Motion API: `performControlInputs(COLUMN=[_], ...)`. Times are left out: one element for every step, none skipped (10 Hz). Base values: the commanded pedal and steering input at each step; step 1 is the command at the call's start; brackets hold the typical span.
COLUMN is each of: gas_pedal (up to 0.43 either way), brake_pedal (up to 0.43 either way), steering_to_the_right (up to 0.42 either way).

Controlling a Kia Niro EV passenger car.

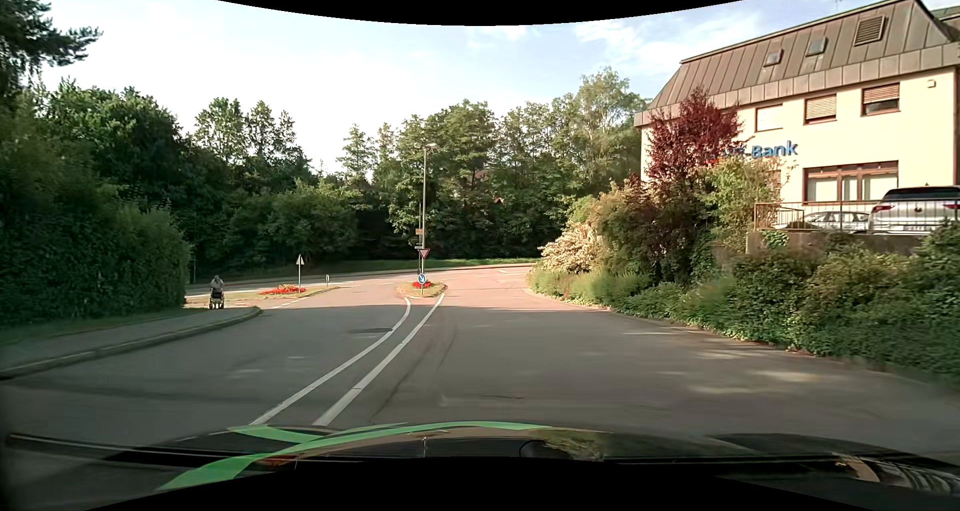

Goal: Follow the waypoints while adhering to traffic rules and regulations

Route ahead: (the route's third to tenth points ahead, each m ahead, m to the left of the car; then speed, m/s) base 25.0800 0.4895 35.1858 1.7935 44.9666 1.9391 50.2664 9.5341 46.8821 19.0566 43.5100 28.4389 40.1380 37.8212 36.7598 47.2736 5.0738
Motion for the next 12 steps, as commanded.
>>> performControlInputs(gas_pedal=[0.039, 0.039, 0.039, 0.039, 0.028, 0.02, 0.0, 0.0, 0.0, 0.0, 0.0, 0.0], brake_pedal=[0.0, 0.0, 0.0, 0.0, 0.0, 0.0, 0.0, 0.0, 0.0, 0.0, 0.0, 0.0], steering_to_the_right=[-0.026, -0.026, -0.027, -0.027, -0.029, -0.03, -0.032, -0.033, -0.033, -0.034, -0.035, -0.035])
